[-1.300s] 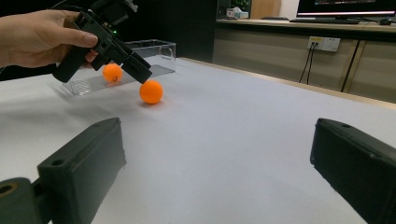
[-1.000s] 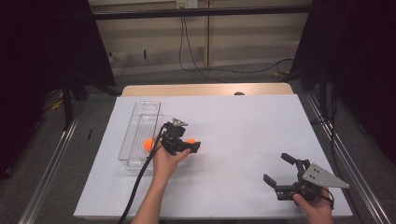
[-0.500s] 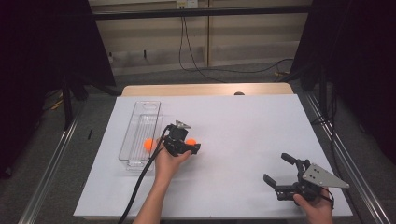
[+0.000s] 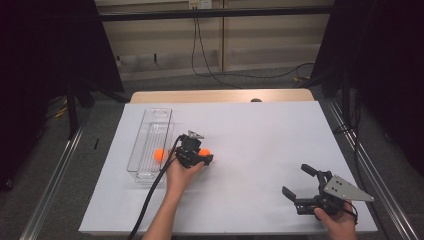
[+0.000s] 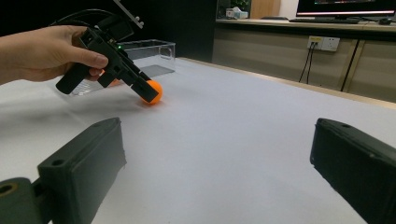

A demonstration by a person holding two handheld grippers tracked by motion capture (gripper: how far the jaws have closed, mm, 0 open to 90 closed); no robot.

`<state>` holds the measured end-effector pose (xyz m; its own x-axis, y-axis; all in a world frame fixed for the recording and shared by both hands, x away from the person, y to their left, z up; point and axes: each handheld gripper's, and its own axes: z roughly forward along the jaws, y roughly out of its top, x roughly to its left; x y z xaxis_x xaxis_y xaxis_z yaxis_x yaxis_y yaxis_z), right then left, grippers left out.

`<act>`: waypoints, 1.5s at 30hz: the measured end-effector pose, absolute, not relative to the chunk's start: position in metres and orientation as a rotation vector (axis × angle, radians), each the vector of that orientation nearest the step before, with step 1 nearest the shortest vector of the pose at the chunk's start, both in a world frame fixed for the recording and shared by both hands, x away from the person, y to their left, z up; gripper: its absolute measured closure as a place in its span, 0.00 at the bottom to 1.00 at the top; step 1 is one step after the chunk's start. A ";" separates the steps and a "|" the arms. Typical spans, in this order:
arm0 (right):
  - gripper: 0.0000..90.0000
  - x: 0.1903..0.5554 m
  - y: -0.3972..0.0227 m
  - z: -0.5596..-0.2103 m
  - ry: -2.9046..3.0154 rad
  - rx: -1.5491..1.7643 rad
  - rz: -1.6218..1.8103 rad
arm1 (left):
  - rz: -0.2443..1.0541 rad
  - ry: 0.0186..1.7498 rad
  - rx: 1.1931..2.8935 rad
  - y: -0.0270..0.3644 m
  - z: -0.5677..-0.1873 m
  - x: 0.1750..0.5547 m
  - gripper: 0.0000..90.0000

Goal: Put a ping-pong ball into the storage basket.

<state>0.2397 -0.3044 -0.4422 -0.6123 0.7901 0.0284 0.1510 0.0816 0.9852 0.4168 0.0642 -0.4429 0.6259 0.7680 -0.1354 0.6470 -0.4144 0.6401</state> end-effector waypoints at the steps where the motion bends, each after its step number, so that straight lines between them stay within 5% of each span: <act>1: 0.03 0.240 -0.304 -0.442 1.836 0.928 1.569 | 0.232 1.103 2.179 0.064 -0.443 0.417 0.48; 45: 0.03 0.239 -0.305 -0.442 1.832 0.922 1.572 | 0.182 1.111 2.125 0.073 -0.431 0.415 0.56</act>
<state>0.2393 -0.3048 -0.4417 -0.6128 0.7898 0.0261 0.1458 0.0805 0.9860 0.4146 0.0726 -0.4312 0.6186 0.7613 -0.1942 0.6595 -0.3689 0.6550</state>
